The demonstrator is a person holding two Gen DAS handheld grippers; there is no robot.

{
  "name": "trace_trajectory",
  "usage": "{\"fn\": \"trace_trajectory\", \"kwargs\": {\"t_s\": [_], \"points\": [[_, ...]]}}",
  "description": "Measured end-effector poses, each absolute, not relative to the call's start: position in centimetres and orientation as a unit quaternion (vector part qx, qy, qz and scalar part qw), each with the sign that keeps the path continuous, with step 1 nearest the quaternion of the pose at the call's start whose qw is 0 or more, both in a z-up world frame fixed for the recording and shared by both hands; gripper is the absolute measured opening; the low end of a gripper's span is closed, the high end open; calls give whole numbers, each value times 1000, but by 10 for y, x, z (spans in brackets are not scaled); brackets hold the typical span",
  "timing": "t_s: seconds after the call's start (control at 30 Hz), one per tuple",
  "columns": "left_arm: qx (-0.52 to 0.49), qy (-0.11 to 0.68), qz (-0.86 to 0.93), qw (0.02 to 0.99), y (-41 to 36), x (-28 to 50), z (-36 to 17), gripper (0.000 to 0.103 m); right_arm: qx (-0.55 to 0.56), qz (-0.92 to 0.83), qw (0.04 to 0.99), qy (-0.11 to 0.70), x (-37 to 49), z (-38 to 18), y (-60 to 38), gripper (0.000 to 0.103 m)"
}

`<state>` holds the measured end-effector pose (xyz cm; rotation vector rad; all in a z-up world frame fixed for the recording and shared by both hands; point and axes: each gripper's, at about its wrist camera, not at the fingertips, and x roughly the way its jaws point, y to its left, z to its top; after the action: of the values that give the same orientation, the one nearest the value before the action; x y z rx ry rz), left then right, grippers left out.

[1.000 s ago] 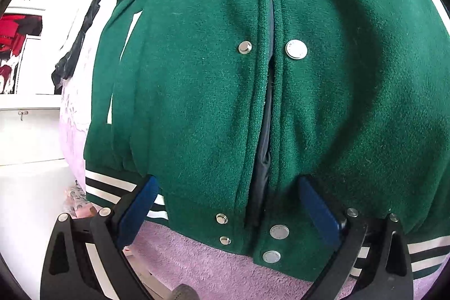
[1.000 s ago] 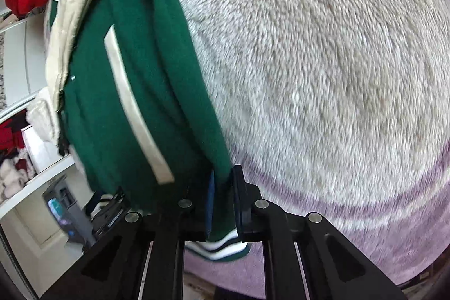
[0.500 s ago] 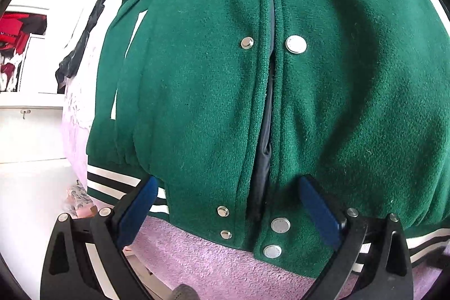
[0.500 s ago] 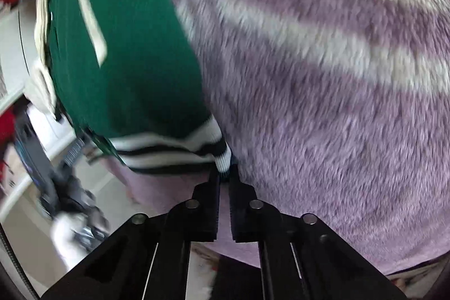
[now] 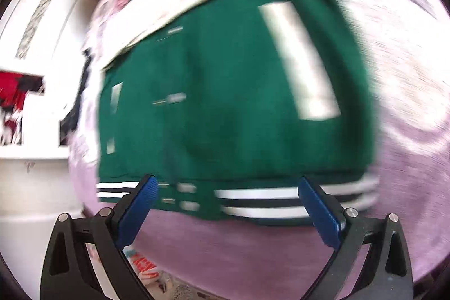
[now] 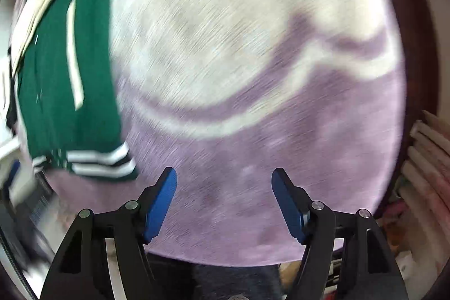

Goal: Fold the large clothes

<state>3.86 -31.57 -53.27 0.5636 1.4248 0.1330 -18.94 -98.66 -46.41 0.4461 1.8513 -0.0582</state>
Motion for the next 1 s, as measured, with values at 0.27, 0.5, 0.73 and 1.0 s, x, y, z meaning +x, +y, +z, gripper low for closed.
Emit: {"fn": "trace_trajectory", "kwargs": {"t_s": [0.27,0.5,0.73,1.0], "points": [[339,637,37,691,-413,19,-612,103,263,-99,580,764,-167,-440,-1101,72],[425,556,80,710,-393,37,-600,103,254,-99,591,759,-143,-436,-1069,72],[418,571,82,702,-385,61,-605,103,275,-100,588,754,-111,-451,-1055,72],[375,607,88,696,-389,68,-610,94,266,-86,605,745,-66,-442,-1053,72]]}}
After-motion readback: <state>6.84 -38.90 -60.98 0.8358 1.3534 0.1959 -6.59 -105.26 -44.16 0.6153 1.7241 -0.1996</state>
